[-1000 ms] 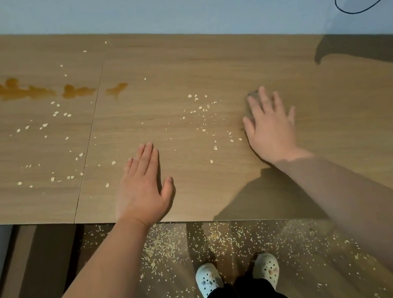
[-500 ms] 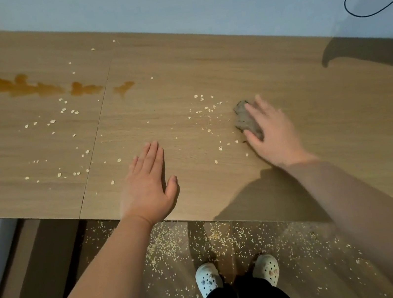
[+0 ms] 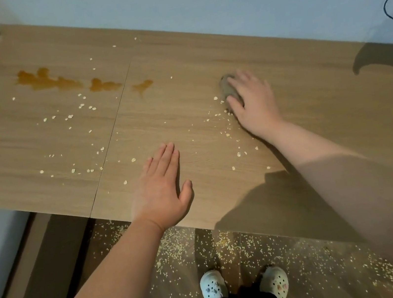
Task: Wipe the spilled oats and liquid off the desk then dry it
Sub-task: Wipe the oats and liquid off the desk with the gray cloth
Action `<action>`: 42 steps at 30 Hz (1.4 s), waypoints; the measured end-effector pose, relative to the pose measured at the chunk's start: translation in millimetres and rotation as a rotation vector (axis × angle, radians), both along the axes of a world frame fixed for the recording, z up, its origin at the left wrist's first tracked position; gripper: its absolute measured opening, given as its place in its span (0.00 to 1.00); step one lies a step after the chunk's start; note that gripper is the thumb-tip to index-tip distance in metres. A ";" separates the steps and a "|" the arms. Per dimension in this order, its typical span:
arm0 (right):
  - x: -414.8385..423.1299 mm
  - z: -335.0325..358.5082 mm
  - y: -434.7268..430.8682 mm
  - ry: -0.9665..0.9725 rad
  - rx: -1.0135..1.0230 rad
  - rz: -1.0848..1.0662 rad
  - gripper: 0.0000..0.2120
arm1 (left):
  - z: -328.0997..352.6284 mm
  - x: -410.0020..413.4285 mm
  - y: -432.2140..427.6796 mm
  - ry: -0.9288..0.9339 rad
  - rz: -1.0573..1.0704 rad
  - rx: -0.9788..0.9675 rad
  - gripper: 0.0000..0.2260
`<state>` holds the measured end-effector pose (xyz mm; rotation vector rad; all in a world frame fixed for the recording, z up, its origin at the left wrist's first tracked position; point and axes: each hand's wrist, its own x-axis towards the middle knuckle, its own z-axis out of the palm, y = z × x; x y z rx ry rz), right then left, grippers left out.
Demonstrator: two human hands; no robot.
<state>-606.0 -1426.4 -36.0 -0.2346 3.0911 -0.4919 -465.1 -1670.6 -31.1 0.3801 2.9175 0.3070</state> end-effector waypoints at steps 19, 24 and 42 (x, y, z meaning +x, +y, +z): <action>37.3 5.4 -15.5 -0.057 0.025 0.475 0.23 | 1.0 0.0 -0.5 0.005 -0.018 0.014 0.35; 8.9 4.8 9.0 -0.076 0.123 0.683 0.24 | 0.5 -0.2 -1.0 -0.003 -0.014 0.020 0.35; 21.0 2.9 75.3 0.033 -0.111 -0.280 0.21 | -0.4 -0.4 -0.9 0.000 -0.002 -0.014 0.33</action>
